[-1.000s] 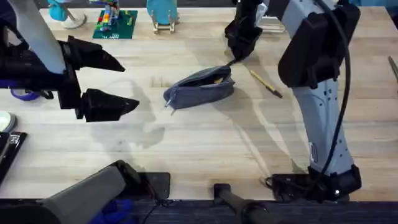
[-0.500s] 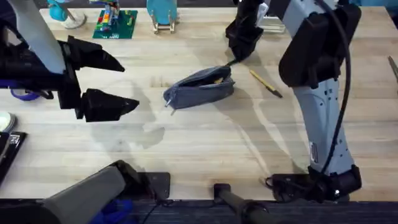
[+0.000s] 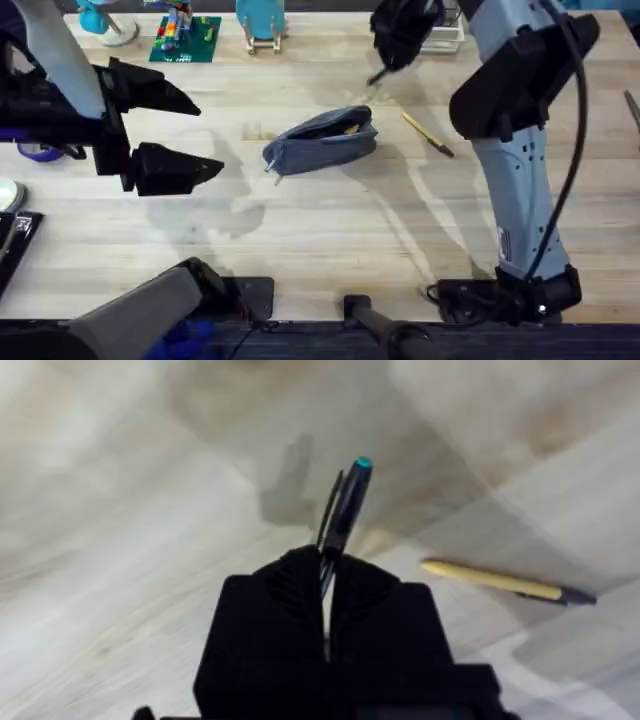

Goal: Unzip the bag, pick up the pens from the table one at a time and place them inside, then zip the bag closed.

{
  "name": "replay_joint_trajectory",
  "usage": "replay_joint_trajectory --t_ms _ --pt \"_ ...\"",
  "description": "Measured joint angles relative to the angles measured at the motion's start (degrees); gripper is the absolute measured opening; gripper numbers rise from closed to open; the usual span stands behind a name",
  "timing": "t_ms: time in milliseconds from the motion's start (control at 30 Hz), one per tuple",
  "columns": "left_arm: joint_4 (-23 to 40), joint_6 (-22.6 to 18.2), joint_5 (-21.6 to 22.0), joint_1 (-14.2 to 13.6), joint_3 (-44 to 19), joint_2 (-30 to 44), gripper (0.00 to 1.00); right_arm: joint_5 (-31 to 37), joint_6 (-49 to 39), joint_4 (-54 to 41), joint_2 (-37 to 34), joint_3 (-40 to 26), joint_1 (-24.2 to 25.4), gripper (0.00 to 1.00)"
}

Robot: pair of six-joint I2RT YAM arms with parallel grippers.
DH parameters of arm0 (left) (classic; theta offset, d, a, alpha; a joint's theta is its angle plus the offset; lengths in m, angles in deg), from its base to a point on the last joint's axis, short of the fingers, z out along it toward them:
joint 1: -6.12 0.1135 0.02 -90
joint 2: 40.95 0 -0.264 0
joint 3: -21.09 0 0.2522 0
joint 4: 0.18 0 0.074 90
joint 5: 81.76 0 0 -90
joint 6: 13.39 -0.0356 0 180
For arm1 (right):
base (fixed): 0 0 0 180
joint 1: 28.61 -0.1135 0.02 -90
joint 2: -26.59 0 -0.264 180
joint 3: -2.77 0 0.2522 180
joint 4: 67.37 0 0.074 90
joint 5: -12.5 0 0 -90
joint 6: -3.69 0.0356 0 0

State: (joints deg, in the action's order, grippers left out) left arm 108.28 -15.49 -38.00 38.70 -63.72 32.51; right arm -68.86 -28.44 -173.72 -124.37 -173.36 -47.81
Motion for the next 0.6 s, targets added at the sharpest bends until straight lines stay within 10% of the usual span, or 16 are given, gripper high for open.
replay_joint_trajectory --t_ms 300,600 --pt "0.0 0.0 0.0 0.0 0.0 0.0 0.995 1.7 -10.2 -0.1 0.1 -15.7 -0.1 0.031" --pt "-0.2 0.0 0.0 0.0 0.0 0.0 0.995 -9.3 -34.5 -0.1 0.7 -16.8 -0.3 0.031"
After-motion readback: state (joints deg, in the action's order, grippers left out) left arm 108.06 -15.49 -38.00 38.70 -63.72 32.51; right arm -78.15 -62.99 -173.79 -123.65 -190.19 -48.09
